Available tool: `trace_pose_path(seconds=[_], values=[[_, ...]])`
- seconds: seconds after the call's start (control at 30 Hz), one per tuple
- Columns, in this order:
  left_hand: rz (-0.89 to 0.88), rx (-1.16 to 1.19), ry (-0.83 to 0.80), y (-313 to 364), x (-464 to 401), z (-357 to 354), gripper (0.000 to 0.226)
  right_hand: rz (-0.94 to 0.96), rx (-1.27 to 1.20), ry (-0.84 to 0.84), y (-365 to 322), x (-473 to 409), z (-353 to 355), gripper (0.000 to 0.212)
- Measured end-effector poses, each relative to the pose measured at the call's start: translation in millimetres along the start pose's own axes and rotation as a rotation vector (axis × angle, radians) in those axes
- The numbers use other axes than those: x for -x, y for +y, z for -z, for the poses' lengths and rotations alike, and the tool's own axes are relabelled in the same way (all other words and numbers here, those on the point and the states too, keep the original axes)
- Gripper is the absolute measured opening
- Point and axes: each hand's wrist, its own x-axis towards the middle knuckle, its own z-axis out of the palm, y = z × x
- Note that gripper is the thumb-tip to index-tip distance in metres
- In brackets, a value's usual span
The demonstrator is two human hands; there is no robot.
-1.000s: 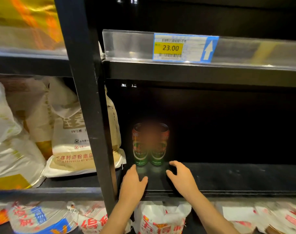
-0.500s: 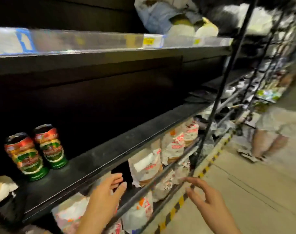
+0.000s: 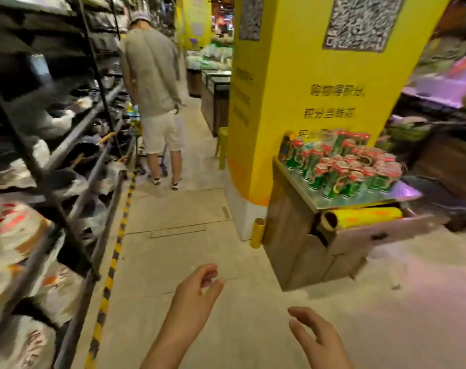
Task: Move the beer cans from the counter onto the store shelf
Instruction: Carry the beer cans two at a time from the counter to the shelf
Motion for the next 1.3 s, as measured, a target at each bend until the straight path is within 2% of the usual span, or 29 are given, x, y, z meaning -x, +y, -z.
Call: trace_pose_path(seconds=[0.2, 0.37, 0.57, 0.77, 0.87, 1.1, 1.2, 1.3], values=[[-0.071, -0.036, -0.289, 59.1, -40.7, -150.3, 0.024, -0.055, -0.033, 0.275, 62.3, -24.0, 122.4, 0.016], [-0.029, -0.031, -0.394, 69.7, -78.1, -205.3, 0.021, -0.107, -0.074, 0.383, 94.4, -66.0, 173.7, 0.015], [0.031, -0.017, -0.318, 76.4, -161.0, -235.8, 0.021, -0.093, -0.157, 0.356, 88.4, -166.6, 206.3, 0.014], [0.035, 0.041, -0.236, 113.8, -268.1, -289.4, 0.016, -0.053, -0.098, 0.308, 85.8, -274.7, 269.9, 0.014], [-0.01, 0.037, -0.262, 144.9, -319.9, -332.6, 0.014, -0.039, -0.116, 0.357, 94.0, -316.7, 308.0, 0.016], [-0.105, 0.04, -0.358, 205.4, -395.3, -421.7, 0.023, -0.139, -0.165, 0.392, 135.3, -404.1, 374.9, 0.017], [-0.09, 0.024, -0.315, 207.4, -416.0, -446.0, 0.021, -0.111, -0.139, 0.332, 147.1, -454.9, 401.4, 0.021], [0.002, 0.039, -0.209, 205.9, -430.6, -465.7, 0.019, -0.053, -0.104, 0.211, 149.1, -509.8, 433.5, 0.021]])
